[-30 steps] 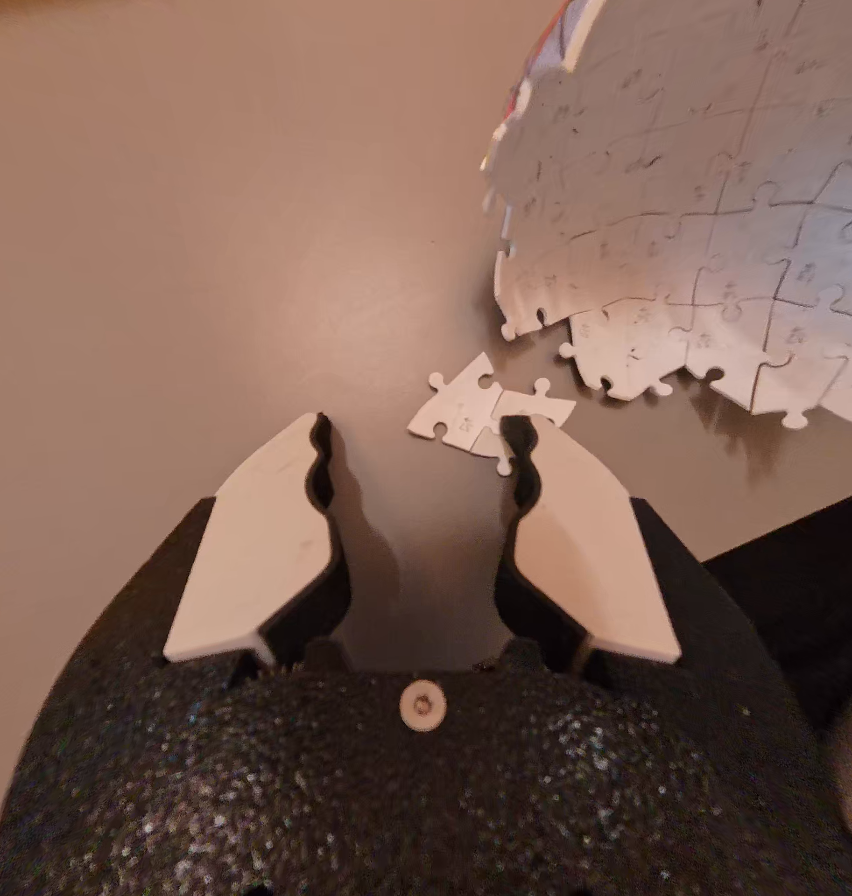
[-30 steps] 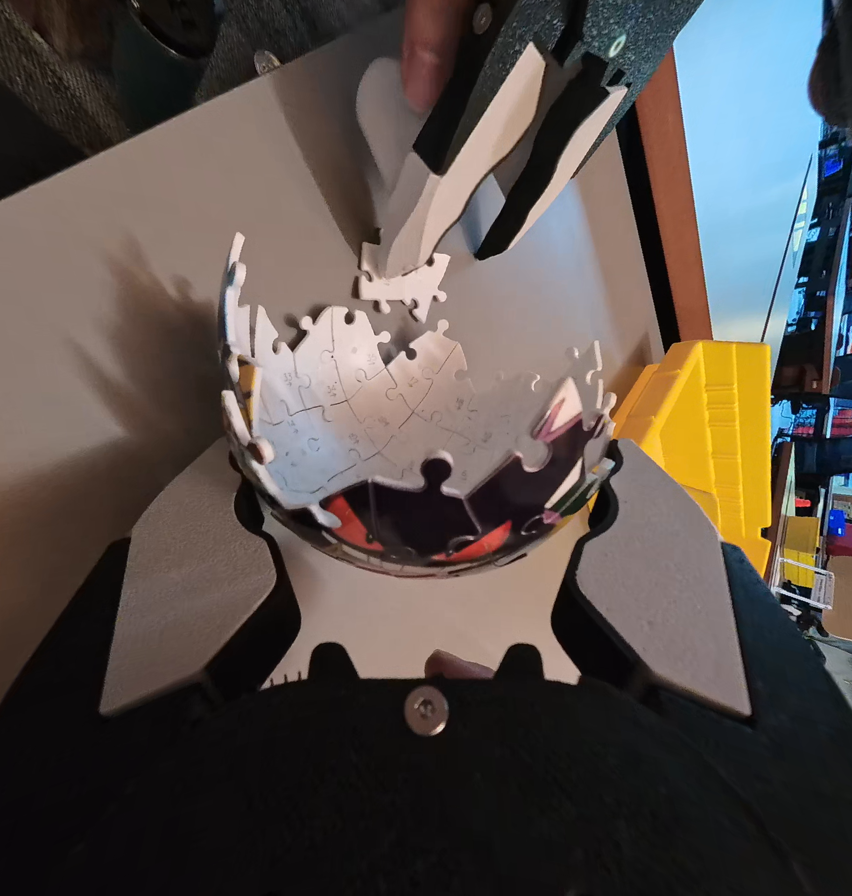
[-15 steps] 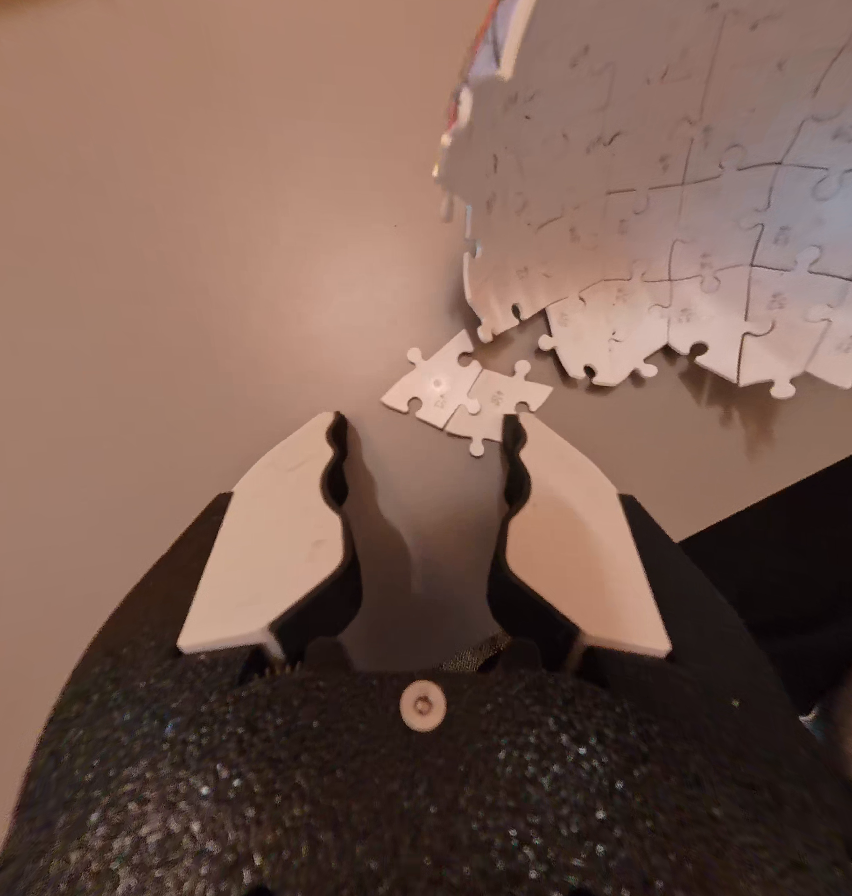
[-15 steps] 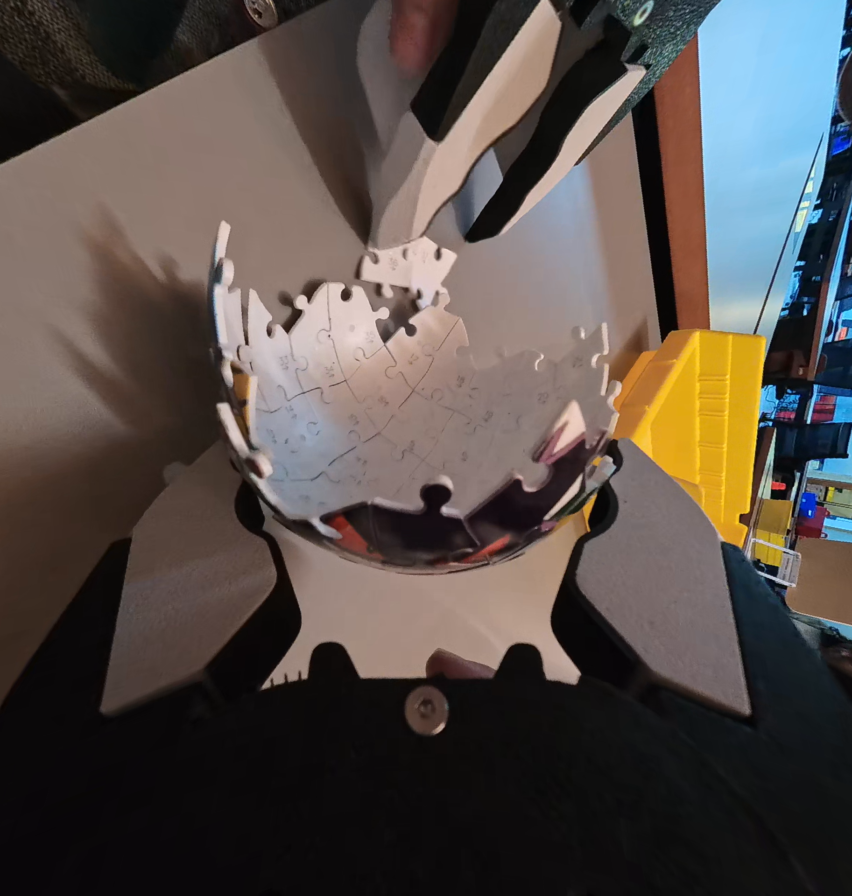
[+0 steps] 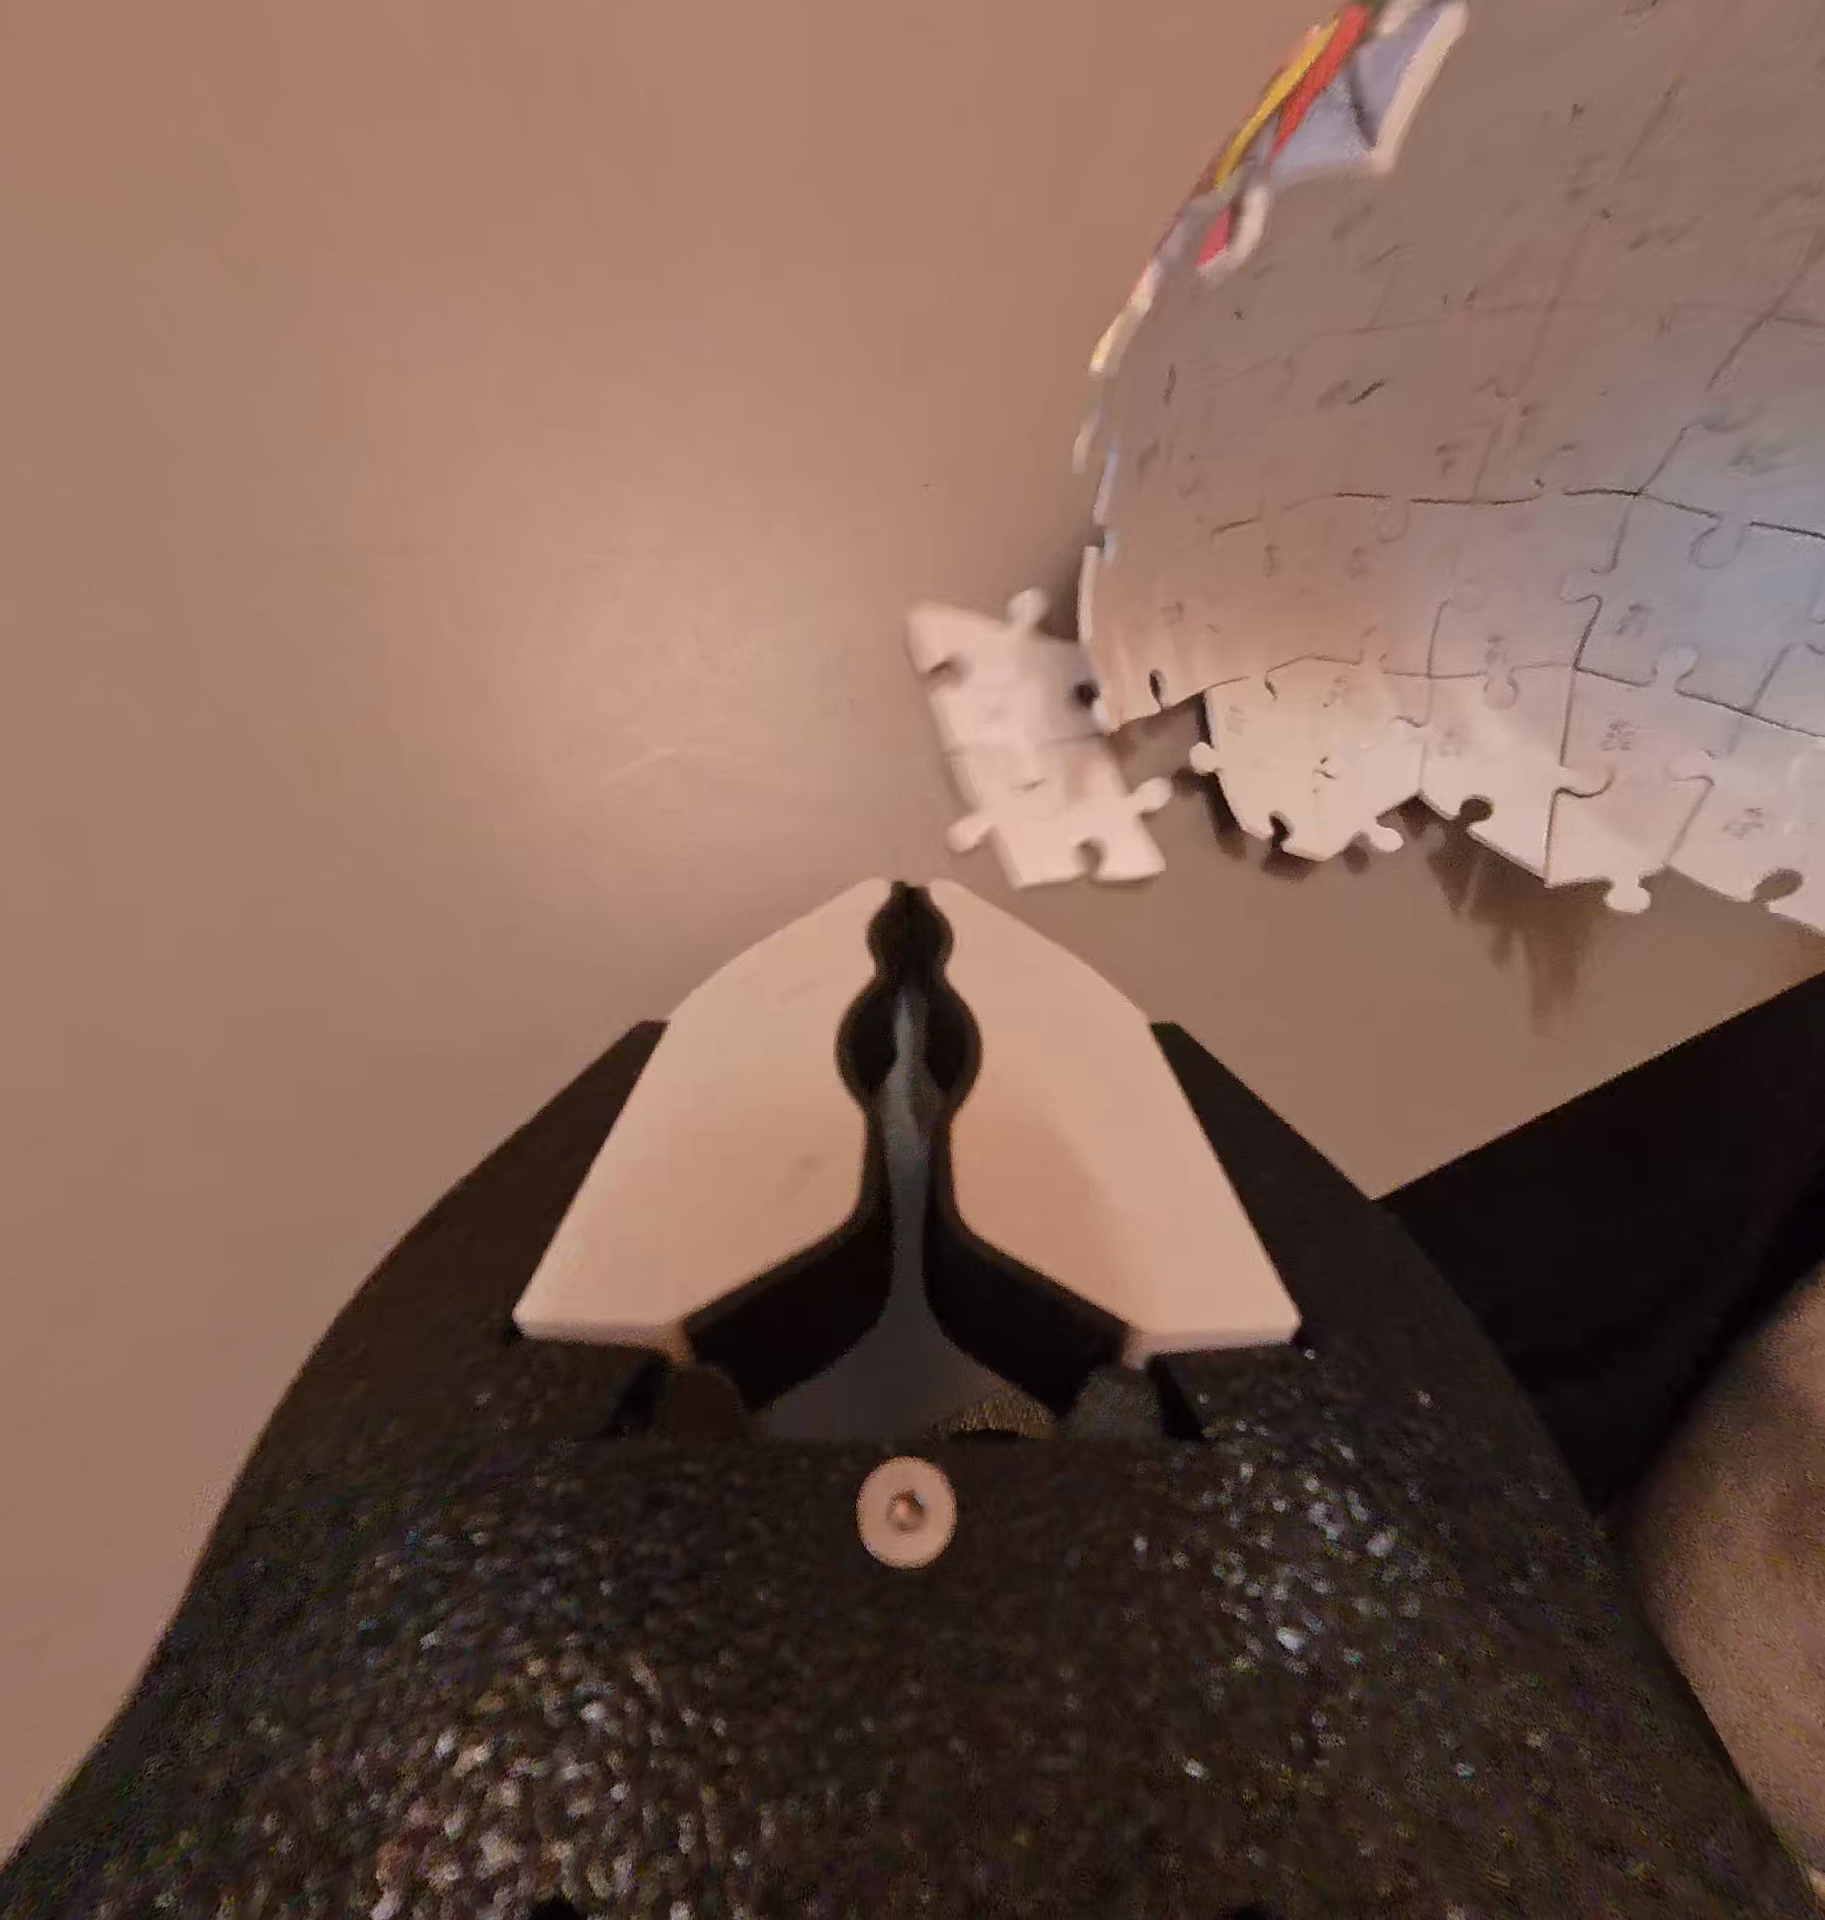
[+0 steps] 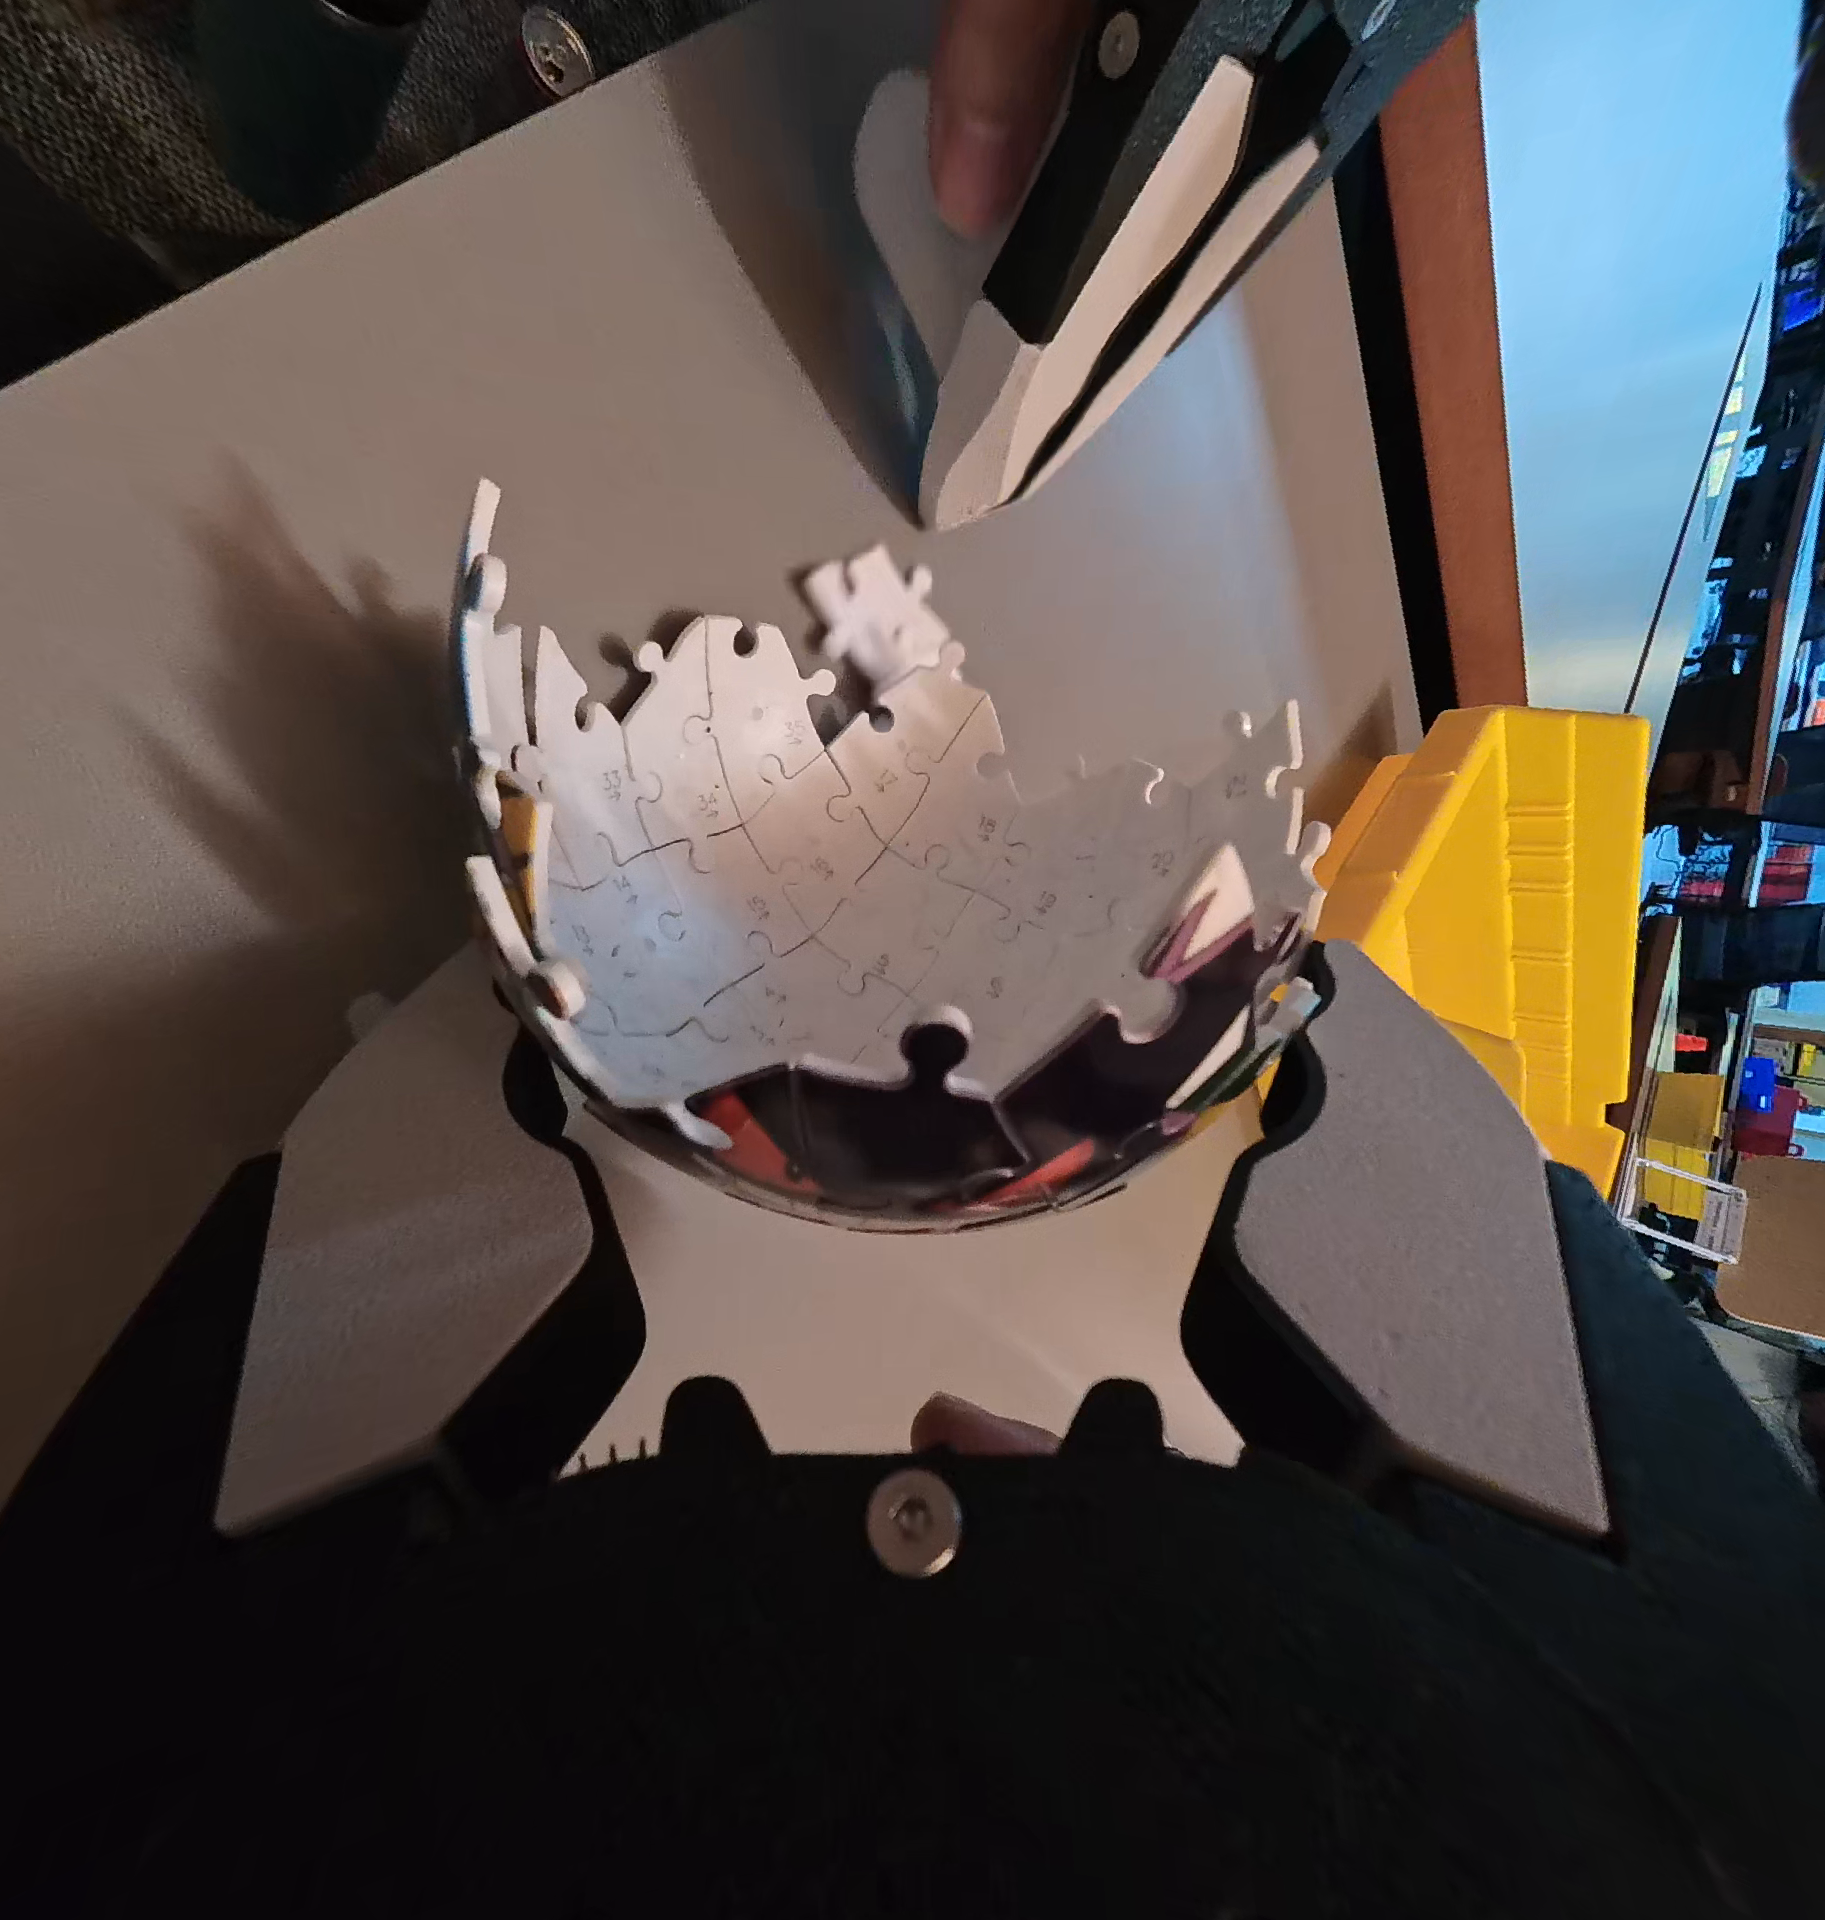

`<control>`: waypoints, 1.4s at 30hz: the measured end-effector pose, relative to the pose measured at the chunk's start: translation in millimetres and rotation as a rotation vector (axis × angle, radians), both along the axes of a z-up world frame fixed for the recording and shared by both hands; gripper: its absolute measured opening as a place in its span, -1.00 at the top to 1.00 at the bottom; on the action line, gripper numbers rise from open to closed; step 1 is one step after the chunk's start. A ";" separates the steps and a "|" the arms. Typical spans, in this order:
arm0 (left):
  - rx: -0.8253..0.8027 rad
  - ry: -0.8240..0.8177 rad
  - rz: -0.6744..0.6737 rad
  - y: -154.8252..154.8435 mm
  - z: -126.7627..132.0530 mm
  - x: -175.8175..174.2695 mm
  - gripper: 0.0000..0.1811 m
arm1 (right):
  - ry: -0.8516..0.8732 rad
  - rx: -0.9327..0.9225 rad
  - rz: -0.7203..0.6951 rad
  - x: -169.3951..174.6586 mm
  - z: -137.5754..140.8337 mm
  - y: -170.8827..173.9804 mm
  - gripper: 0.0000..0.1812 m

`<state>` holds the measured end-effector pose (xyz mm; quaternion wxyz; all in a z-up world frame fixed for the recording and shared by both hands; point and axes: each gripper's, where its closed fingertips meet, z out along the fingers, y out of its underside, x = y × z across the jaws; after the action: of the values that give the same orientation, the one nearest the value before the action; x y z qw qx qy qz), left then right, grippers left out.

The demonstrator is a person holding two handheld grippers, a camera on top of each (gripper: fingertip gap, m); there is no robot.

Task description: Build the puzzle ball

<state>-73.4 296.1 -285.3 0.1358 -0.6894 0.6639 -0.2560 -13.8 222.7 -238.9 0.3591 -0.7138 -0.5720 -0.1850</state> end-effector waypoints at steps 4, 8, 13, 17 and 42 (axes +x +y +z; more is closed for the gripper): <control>-0.064 -0.054 0.070 7.0 4.6 4.5 1.00 | -0.003 0.000 -0.001 1.4 -0.1 -0.1 -0.47; -0.106 -0.169 0.027 -2.5 21.8 17.2 0.53 | -0.009 -0.002 -0.005 3.3 -0.6 -0.1 -0.47; 0.033 -0.146 -0.174 -24.1 3.6 22.5 0.38 | -0.027 -0.002 -0.014 6.1 -1.1 -0.8 -0.46; 0.063 -0.169 -0.201 -27.3 2.3 29.2 0.40 | -0.024 0.000 -0.010 5.3 0.2 -1.3 -0.48; 0.054 -0.009 0.240 30.2 13.4 -1.9 0.97 | -0.038 0.051 -0.010 -3.3 1.0 7.0 -0.48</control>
<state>-75.3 326.3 -271.9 0.1868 -0.7587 0.5829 -0.2229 -17.1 229.7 -237.9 0.3657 -0.7035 -0.5703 -0.2148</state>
